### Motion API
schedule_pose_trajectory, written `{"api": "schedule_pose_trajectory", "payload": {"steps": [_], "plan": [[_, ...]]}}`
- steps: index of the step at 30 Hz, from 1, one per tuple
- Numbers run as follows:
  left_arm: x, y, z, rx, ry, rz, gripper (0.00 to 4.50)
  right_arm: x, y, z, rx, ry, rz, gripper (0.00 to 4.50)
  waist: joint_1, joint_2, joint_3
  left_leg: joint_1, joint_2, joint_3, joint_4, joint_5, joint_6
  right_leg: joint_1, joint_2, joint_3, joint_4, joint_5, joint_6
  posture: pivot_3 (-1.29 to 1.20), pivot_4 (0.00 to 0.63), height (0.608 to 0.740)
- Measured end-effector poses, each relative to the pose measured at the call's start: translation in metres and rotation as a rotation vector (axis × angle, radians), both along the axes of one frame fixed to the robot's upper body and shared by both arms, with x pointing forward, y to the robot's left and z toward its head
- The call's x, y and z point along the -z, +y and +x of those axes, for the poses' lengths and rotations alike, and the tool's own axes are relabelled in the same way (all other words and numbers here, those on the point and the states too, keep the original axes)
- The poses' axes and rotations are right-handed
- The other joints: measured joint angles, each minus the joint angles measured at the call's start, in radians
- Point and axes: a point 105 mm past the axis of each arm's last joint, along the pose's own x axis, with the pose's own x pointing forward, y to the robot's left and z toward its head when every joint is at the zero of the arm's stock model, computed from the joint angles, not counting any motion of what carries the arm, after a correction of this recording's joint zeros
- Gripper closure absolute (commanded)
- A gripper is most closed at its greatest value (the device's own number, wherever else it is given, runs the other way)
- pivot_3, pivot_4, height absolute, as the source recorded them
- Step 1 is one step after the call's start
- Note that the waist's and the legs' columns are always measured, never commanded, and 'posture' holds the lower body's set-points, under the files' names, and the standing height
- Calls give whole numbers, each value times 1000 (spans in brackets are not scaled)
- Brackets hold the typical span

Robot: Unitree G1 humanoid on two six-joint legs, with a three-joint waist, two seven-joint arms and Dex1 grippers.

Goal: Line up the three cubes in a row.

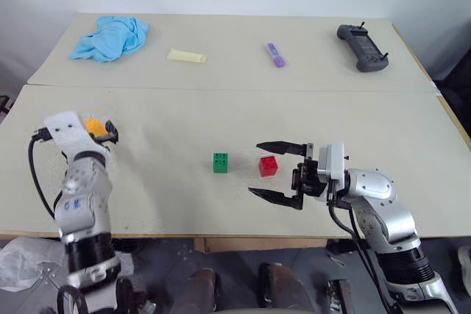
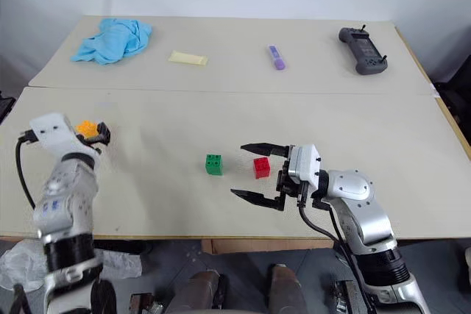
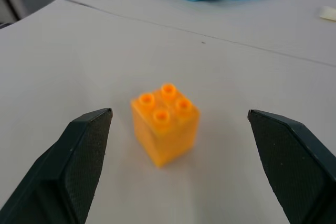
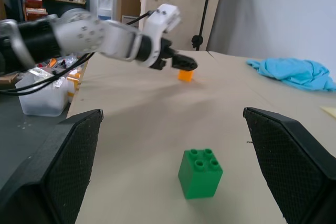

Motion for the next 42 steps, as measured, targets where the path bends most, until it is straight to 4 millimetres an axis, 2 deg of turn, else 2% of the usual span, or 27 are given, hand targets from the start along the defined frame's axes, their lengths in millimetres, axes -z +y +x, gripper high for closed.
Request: {"api": "schedule_pose_trajectory", "payload": {"steps": [4, 12, 15, 23, 27, 30, 33, 36, 38, 42], "plan": [[12, 4, 13, -66, 72, -19, 145, 1, 1, 0, 4, 3, -4, 0, 4, 0, 0, 0, 0, 0, 0, 0, -1, 0, 0, -2, 0, 0, 0, 0, 150, 740], [20, -5, 35, -68, 108, -36, 145, -1, 1, -1, 19, -3, 4, 0, 11, 0, 0, 0, -1, 0, 1, 1, -1, 1, -1, -4, 0, 0, 0, 0, 150, 740], [22, -10, 41, -83, 146, 9, 659, 0, 2, -2, 24, 0, 6, 0, 11, 0, 0, 0, -1, 0, 1, 1, -1, 0, -1, -4, 0, 0, 0, 0, 150, 740], [27, -17, 41, -83, 166, 10, 3007, 3, 1, -2, 41, 10, 4, 0, 8, 0, 0, 0, 0, 0, 1, 1, -1, 0, -1, -4, 0, 0, 0, 0, 150, 740], [27, -21, 41, -16, 142, 7, 2979, 3, 2, -2, 45, 10, 12, 0, 9, 0, 0, 0, -1, 0, 1, 1, -1, 0, -1, -4, 0, 0, 0, 0, 150, 740], [17, -32, 44, 176, 38, 2, 2979, 5, 1, -2, 54, 11, 6, 0, 8, 0, 0, -1, 0, 0, 1, 1, -1, 0, -1, -4, 0, 0, 0, 0, 150, 740], [-18, -53, 41, 588, -108, 88, 2979, 9, -1, -2, 67, 22, -4, 0, 4, 0, 0, -1, 0, 0, 1, 1, -2, 1, -1, -4, -1, 0, 0, 0, 150, 740], [-42, -79, 21, 1048, -110, 242, 2979, 13, -8, -4, 85, 30, -32, 0, -2, 2, 1, 0, 0, -1, 0, 1, -2, 2, -2, -3, -2, 0, -1, 0, 150, 740], [-43, -95, 6, 1316, -91, 315, 2979, 13, -13, -3, 104, 29, -38, 0, 0, 2, 1, 0, 0, -1, 0, 1, -1, 2, -2, -3, -5, 0, -1, 0, 150, 740], [-19, -118, -11, 1710, 51, 420, 2979, 13, -22, -5, 137, 20, -62, 0, 7, 2, 1, 0, 0, -1, 0, 1, -1, 2, -1, -4, -5, 0, -1, 0, 150, 740]]}}
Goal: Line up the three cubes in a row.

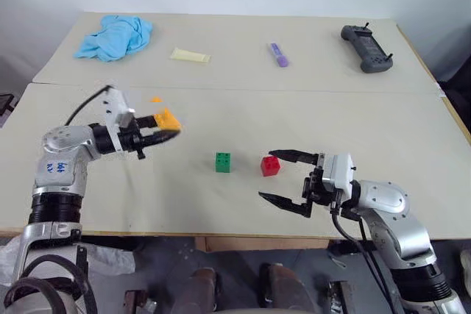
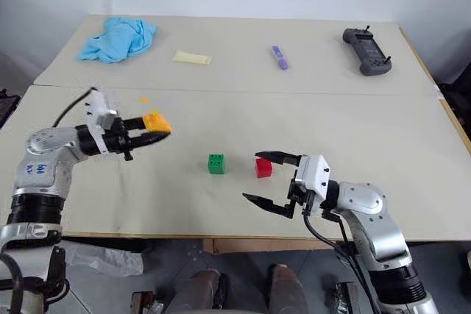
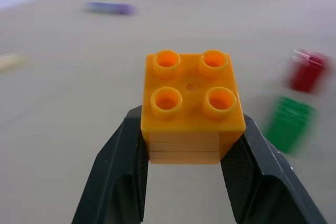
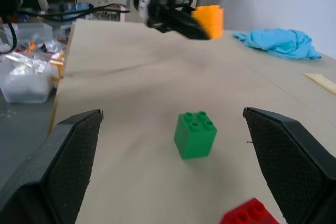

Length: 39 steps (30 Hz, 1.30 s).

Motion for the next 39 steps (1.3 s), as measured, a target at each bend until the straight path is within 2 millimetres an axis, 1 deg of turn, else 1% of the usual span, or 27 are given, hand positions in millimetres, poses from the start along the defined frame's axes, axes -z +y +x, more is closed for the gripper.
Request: {"api": "schedule_pose_trajectory", "payload": {"steps": [2, 3, 5, 7, 9, 14, 21, 28, 33, 35, 36, 39], "plan": [[20, -4, -5, 139, 24, 138, 2979, -1, -4, -1, 21, -5, 1, 0, 0, 0, 0, 0, 0, 1, -1, 0, 0, -1, 1, -1, 2, 0, 0, 0, 150, 740], [26, -6, -4, 169, 22, 168, 2979, -2, -5, -1, 29, -7, 1, 0, 0, 0, 0, 0, 0, 1, 0, 0, 1, -1, 2, -2, 3, 0, 0, 0, 150, 740], [41, -15, 0, 213, 27, 197, 2979, -3, -7, -1, 47, -13, 1, 0, 2, 0, 0, -1, -1, 2, 0, 0, 2, -1, 2, -2, 4, 0, 0, 0, 150, 740], [51, -22, 4, 232, 27, 199, 2979, -5, -7, -1, 62, -22, 6, 0, 2, 0, 0, -1, -1, 2, 0, 0, 3, -2, 2, -2, 5, 0, 1, 0, 150, 740], [57, -24, 6, 235, 31, 203, 2979, -6, -7, -4, 74, -28, 10, 0, 0, -1, 0, -2, -1, 3, 0, 0, 4, -3, 2, -1, 5, 1, 1, 0, 150, 740], [59, -16, 11, 198, 36, 217, 2979, 1, -9, -9, 98, 0, 6, 0, -4, -1, 1, -2, -2, 4, 0, 0, 5, -3, 3, -1, 5, 1, 2, 0, 150, 740], [58, -9, 15, 152, 34, 225, 2979, -2, -8, -9, 114, -15, 7, 0, 0, -1, 1, -2, -2, 4, 0, 0, 5, -3, 2, -1, 6, 1, 2, 0, 150, 740], [56, -3, 12, 180, 43, 276, 2979, -1, -10, -10, 106, -13, -16, 0, -6, -1, 1, -2, -2, 4, 0, 0, 5, -3, 2, -1, 6, 1, 2, 0, 150, 740], [56, -2, 10, 206, 42, 289, 2979, -1, -10, -12, 91, -10, -20, 0, -5, -1, 1, -2, -2, 4, 0, 0, 5, -3, 2, -1, 6, 1, 2, 0, 150, 740], [57, -2, 10, 205, 43, 291, 2224, 0, -9, -12, 86, -9, -22, 0, -5, -1, 1, -2, -2, 4, 0, 0, 5, -3, 2, -1, 6, 1, 2, 0, 150, 740], [56, -1, 10, 204, 44, 293, 2034, 0, -9, -12, 84, -9, -23, 0, -6, -1, 1, -2, -2, 4, 0, 0, 5, -3, 2, -1, 6, 1, 2, 0, 150, 740], [55, 3, 10, 191, 38, 302, 1132, 0, -9, -13, 80, -9, -25, 0, -8, -1, 1, -2, -2, 4, 0, 0, 5, -3, 2, 0, 6, 1, 2, 0, 150, 740]]}}
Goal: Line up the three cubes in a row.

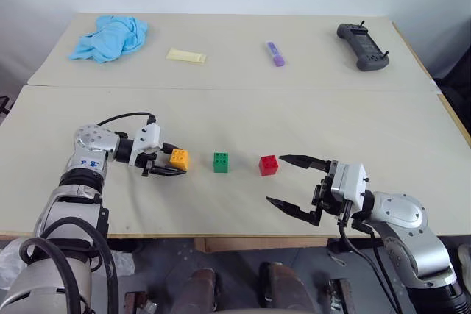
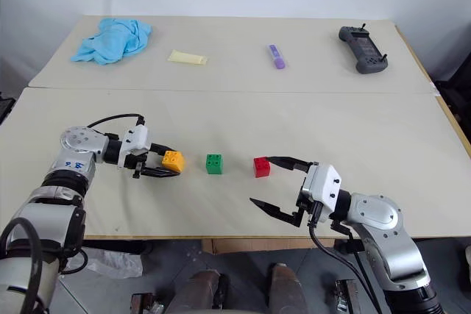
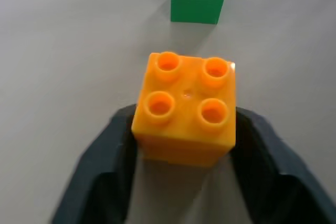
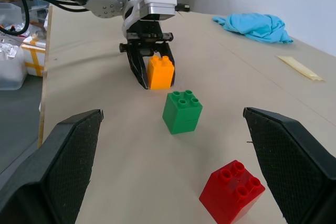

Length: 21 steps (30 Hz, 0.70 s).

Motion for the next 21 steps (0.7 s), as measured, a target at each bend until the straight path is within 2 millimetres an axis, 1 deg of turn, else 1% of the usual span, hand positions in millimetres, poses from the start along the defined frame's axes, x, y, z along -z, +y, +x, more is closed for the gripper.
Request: {"api": "schedule_pose_trajectory", "payload": {"steps": [4, 6, 8, 11, 13, 15, 17, 21], "plan": [[-2, 7, 0, -31, -23, -16, 20, 1, 0, -1, -11, 6, -2, 0, -1, 0, 0, 0, 0, 0, 0, 0, 0, 0, 0, 0, 0, 0, 0, 0, 150, 740], [-2, 12, -2, -42, -26, -22, 20, 2, -2, 0, -20, 16, -7, 0, -2, 0, 0, 0, 0, 0, 0, 0, 0, 0, 0, 0, 0, 0, 0, 0, 150, 740], [-6, 24, -5, -71, -35, -39, 20, -1, -7, 2, -34, 13, -17, 0, -7, 0, 0, 0, 0, 0, 0, 0, 0, 0, -1, 0, 0, 0, 0, 0, 150, 740], [-25, 45, -12, -124, -108, -77, 20, -9, -20, 5, -68, 1, -71, 0, -15, 0, 0, 0, 2, -1, 0, 0, 0, 0, -4, 1, -1, 0, 0, 0, 150, 740], [-40, 49, -21, -120, -165, -100, 20, -10, -31, 10, -77, 9, -112, 0, -16, 0, 0, 0, 2, -2, 0, 0, 0, 1, -5, 4, -1, 0, 0, 0, 150, 740], [-50, 46, -28, -101, -197, -108, 20, -13, -37, 14, -81, 8, -132, 0, -15, 0, 0, 0, 2, -3, 0, 0, 0, 1, -6, 6, -2, 0, 0, 0, 150, 740], [-52, 46, -35, -103, -198, -91, 20, -17, -41, 18, -101, -1, -155, 0, -13, 0, 0, 0, 2, -3, 0, 0, 0, 2, -6, 7, -2, 0, 0, 0, 150, 740], [-40, 55, -44, -170, -182, -66, 20, -20, -51, 29, -124, 1, -204, 0, -15, 0, 0, 0, 2, -3, 0, 0, 0, 2, -5, 6, -2, 0, 0, 0, 150, 740]]}}
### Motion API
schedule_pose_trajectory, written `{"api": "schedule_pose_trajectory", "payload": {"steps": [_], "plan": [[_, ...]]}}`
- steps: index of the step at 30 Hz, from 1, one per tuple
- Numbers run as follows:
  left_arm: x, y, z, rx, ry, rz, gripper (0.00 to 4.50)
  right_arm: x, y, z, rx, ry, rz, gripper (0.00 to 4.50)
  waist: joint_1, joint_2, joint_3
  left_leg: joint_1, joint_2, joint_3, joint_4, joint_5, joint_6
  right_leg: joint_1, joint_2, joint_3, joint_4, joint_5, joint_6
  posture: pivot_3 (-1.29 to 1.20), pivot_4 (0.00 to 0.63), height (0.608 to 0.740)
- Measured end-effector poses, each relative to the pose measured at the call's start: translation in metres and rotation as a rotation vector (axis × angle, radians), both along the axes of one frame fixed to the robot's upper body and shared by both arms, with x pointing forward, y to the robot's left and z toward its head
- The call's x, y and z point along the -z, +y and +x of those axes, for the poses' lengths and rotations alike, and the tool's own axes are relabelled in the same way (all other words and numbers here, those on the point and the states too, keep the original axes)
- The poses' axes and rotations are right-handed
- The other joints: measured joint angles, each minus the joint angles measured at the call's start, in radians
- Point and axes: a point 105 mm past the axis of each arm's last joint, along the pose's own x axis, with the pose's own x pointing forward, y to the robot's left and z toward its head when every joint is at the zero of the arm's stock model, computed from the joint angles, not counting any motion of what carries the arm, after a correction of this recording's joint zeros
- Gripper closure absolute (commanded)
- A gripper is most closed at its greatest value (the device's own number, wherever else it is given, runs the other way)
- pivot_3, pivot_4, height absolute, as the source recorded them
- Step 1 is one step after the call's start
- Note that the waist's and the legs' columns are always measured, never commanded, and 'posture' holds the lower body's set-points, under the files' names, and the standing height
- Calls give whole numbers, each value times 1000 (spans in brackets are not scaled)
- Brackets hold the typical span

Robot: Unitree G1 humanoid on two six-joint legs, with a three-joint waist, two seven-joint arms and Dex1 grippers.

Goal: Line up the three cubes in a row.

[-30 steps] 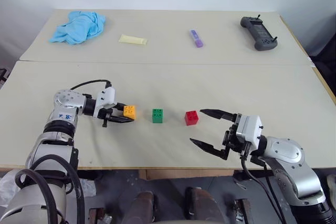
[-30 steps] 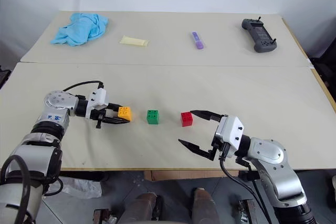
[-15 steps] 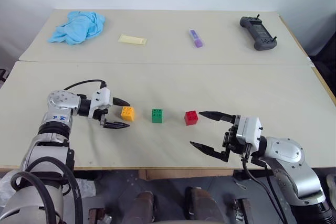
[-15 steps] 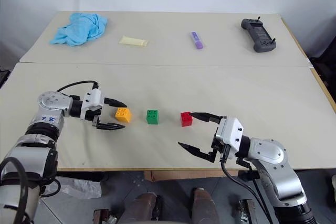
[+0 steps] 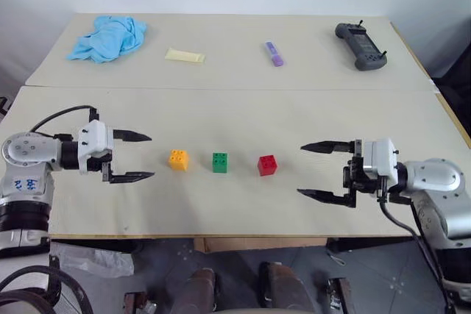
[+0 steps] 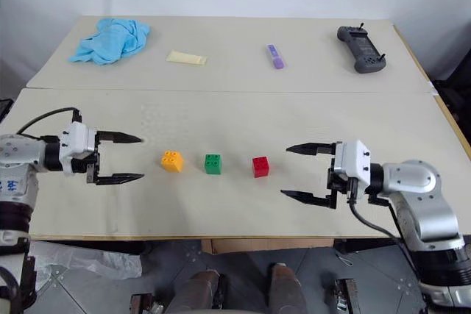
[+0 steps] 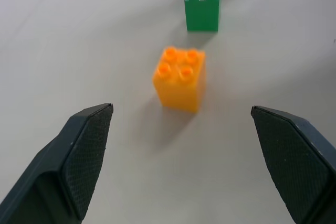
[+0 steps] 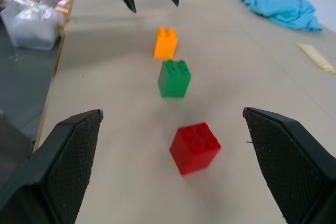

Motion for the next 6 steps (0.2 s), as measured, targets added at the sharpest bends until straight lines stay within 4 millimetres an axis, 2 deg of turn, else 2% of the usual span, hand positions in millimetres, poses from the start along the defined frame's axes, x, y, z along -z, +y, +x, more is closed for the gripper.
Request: {"api": "schedule_pose_trajectory", "payload": {"steps": [6], "plan": [[-2, 12, -12, -94, -3, -27, 20, -1, -8, 16, -9, -28, -56, 0, -1, 1, 0, 0, 0, 0, -1, 0, 0, 0, 0, 0, 0, 0, 0, 0, 150, 740]]}}
